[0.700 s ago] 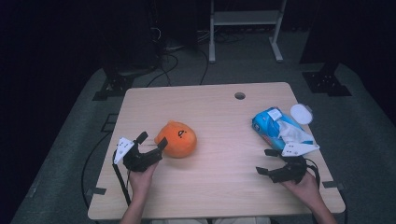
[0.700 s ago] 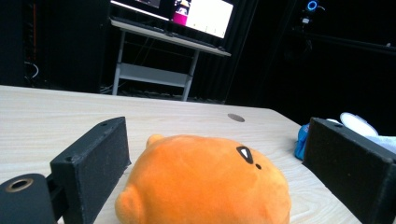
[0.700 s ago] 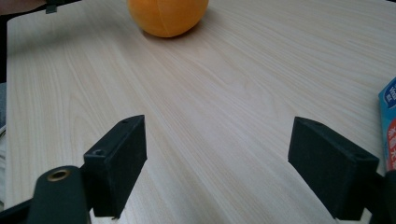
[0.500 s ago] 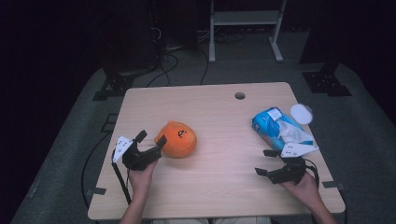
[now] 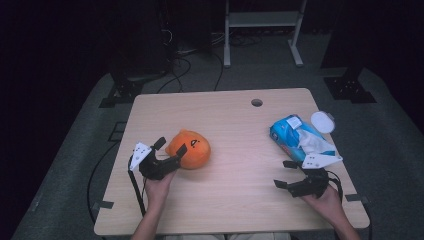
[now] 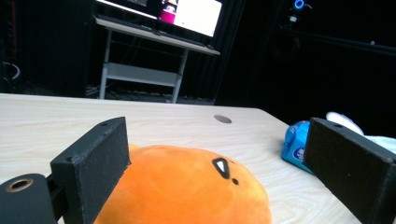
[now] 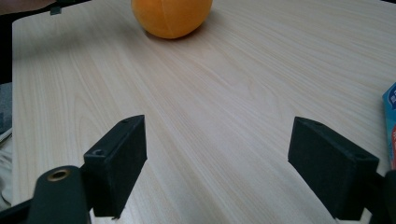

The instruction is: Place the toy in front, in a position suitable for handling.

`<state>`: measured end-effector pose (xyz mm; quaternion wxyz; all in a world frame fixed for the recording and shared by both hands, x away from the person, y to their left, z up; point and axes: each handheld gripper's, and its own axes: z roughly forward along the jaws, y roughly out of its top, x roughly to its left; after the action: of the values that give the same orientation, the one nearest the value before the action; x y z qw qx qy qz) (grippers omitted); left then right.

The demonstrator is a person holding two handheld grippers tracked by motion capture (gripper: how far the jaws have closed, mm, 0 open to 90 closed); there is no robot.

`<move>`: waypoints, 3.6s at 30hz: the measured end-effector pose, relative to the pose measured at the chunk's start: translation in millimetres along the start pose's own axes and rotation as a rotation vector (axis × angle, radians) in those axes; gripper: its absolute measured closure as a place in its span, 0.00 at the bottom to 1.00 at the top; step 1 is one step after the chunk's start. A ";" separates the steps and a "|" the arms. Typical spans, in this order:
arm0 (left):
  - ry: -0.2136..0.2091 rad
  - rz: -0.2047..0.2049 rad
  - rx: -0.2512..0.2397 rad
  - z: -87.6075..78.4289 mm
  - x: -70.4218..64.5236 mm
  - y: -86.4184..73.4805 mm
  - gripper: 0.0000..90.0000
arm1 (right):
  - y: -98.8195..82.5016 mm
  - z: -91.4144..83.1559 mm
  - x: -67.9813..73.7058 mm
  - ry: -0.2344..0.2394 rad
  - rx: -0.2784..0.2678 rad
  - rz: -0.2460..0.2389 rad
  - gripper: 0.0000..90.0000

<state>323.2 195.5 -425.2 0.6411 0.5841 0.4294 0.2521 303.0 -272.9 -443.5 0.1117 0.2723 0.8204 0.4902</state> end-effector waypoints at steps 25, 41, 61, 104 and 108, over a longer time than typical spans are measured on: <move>0.044 0.158 0.256 25.4 -2.9 -20.6 0.11 | 1.7 -0.8 6.7 0.002 0.001 -0.018 0.22; 0.051 0.246 0.371 38.1 -3.3 -22.8 0.59 | 1.5 6.9 11.0 -0.001 0.026 -0.025 0.22; -0.001 0.017 0.201 25.2 9.8 -6.2 0.77 | 3.3 7.7 9.2 0.015 0.013 -0.029 0.22; -0.372 0.171 0.379 36.9 -97.4 -46.7 0.47 | 5.0 1.7 2.6 0.003 -0.010 -0.024 0.22; -0.388 0.141 0.389 34.5 -94.2 -44.0 0.43 | 5.1 1.6 2.2 0.003 -0.012 -0.020 0.22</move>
<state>297.0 91.1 -445.2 0.5681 0.7619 0.2971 0.0925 303.6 -268.6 -439.7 0.1169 0.2624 0.8204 0.4944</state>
